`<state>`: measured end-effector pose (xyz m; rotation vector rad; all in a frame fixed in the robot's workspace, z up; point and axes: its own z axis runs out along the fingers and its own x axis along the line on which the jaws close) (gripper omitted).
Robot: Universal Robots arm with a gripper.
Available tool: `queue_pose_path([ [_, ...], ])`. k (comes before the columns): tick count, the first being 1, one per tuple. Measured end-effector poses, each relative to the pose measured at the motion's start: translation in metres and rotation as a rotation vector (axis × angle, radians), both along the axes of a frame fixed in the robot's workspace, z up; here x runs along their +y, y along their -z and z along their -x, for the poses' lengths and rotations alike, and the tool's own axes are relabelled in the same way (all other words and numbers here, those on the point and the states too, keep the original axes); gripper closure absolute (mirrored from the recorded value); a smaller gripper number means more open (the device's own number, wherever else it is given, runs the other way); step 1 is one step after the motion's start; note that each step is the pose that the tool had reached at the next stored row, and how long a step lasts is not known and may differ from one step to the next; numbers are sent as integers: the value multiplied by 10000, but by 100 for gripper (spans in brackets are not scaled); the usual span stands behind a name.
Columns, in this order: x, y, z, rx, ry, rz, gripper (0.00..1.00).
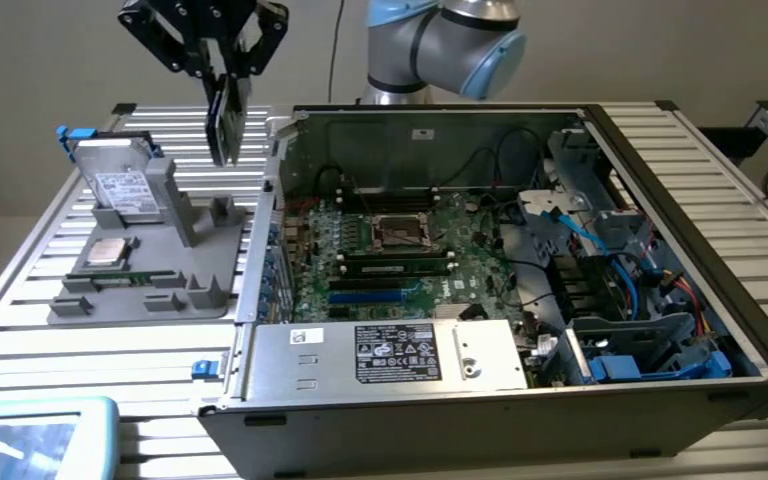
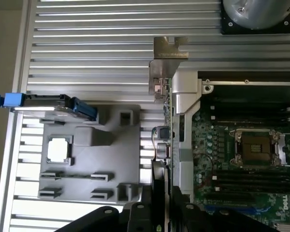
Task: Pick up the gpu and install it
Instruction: 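Pick up the gpu and move the gpu toward the slot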
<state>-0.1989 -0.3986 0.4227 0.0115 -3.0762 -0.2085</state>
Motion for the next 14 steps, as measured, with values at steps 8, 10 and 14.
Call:
queue_pose_path([
  [8, -3, -20, -366, 19, 0, -4, 73],
  [10, -3, -21, -457, 26, -1, -4, 73],
  [14, -4, -21, -640, 38, 0, -3, 73],
])
